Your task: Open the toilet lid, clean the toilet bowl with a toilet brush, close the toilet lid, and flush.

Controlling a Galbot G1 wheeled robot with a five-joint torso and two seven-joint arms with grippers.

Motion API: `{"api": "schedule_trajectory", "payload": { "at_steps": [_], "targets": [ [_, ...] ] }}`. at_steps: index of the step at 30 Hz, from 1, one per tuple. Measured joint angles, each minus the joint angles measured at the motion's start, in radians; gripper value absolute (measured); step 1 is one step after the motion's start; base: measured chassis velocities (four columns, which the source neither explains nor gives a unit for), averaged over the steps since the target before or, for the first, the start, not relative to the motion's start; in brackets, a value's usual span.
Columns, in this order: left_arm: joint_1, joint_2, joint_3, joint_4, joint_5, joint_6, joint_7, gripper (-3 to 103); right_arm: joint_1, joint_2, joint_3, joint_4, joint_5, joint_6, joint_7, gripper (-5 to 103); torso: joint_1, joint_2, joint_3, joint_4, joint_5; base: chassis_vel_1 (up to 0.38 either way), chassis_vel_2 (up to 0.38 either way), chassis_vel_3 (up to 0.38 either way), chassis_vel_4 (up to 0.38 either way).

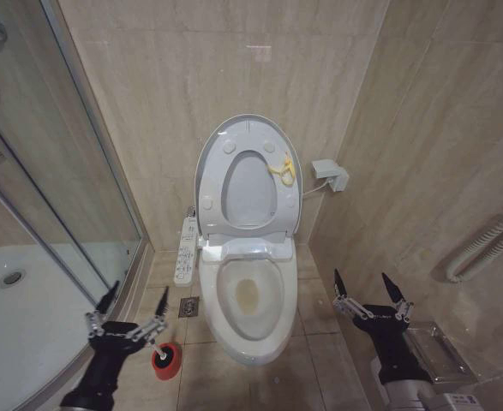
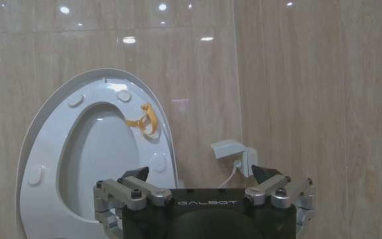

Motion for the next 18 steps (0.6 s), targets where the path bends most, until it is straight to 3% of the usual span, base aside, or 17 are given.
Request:
{"api": "schedule_trajectory", "payload": {
  "at_steps": [7,13,18],
  "targets": [
    [0.002,-0.019,-0.042,0.042,-0.019,-0.034,-0.006,100,0.000,0.000,0.000,0.000,0.000,0.000,0.000,100,0.000,0.000,0.000,0.0000,-0.0001,0.000,0.000,0.000,0.000],
    [-0.003,-0.032,0.045,0.036,0.008,-0.041,0.004,100,0.000,0.000,0.000,0.000,0.000,0.000,0.000,100,0.000,0.000,0.000,0.0001,0.0000,0.000,0.000,0.000,0.000],
    [0.001,-0.039,0.066,0.028,0.032,-0.062,0.009,100,0.000,0.000,0.000,0.000,0.000,0.000,0.000,100,0.000,0.000,0.000,0.0000,0.0001,0.000,0.000,0.000,0.000]
  ]
}}
